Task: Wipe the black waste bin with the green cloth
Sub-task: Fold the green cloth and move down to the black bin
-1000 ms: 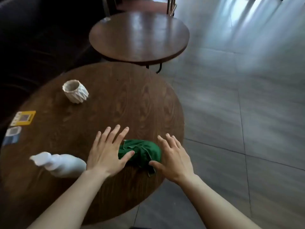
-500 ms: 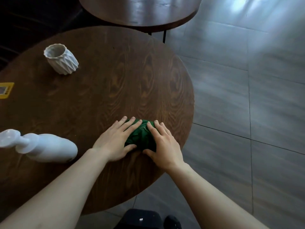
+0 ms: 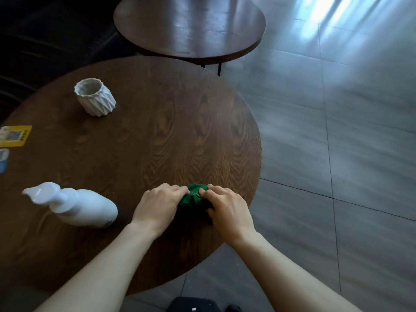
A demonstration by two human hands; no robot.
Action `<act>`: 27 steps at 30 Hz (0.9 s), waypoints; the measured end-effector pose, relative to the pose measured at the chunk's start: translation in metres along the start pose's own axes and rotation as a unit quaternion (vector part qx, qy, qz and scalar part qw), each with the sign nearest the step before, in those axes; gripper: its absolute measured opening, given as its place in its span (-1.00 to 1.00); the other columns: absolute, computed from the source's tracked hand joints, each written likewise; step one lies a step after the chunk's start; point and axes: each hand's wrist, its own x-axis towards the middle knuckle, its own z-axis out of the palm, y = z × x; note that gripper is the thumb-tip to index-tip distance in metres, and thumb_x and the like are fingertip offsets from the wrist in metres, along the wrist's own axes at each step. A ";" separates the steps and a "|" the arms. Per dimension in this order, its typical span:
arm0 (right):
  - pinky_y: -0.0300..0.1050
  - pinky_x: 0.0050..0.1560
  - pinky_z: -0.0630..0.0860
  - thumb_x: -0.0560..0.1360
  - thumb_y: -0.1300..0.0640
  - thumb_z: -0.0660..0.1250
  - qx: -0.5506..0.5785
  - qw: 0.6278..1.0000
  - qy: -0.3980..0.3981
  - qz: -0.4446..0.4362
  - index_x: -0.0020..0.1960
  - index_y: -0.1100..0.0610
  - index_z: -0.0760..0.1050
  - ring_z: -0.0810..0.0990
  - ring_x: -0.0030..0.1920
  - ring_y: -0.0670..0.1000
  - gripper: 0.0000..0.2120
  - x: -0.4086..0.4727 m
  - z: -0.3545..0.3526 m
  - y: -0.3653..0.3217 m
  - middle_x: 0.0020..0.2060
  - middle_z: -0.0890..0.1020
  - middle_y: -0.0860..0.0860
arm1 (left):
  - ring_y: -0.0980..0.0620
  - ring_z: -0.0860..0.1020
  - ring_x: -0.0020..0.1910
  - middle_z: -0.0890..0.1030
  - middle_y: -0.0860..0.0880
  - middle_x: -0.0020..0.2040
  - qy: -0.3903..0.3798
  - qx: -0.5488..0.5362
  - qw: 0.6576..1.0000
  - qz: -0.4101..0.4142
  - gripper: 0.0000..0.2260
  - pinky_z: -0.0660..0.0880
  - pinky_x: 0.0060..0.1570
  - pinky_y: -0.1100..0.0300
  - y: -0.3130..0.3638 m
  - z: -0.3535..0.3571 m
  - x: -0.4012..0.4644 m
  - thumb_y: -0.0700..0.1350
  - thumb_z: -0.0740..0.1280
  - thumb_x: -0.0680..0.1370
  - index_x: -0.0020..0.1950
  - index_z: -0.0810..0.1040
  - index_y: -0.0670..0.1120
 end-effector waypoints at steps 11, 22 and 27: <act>0.06 0.28 0.56 0.55 0.22 0.39 -0.059 0.994 0.092 0.020 0.48 -0.07 0.47 0.51 0.43 0.08 -0.47 -0.042 -0.121 -0.094 0.49 0.50 -0.05 | -0.04 0.58 0.07 0.65 0.09 0.08 0.104 -0.007 0.995 0.007 -0.75 0.56 -0.13 -0.01 0.021 -0.141 -0.050 -0.13 0.34 0.56 0.22 0.55 0.07; 0.07 0.24 0.60 0.50 0.19 0.49 -0.087 0.973 0.208 0.041 0.42 -0.03 0.55 0.61 0.33 0.11 -0.49 -0.142 -0.253 -0.211 0.40 0.59 0.00 | 0.00 0.58 0.09 0.64 0.11 0.11 0.189 0.022 0.977 0.095 -0.78 0.59 -0.05 0.03 0.058 -0.306 -0.143 -0.08 0.30 0.59 0.23 0.52 0.07; 0.00 0.26 0.58 0.53 0.15 0.47 -0.100 0.965 0.243 0.029 0.43 -0.06 0.52 0.56 0.38 0.05 -0.51 -0.182 -0.307 -0.242 0.43 0.56 -0.05 | 0.02 0.58 0.06 0.64 0.11 0.06 0.223 0.030 0.969 0.104 -0.81 0.59 -0.12 0.03 0.086 -0.360 -0.179 0.00 0.32 0.58 0.19 0.53 0.07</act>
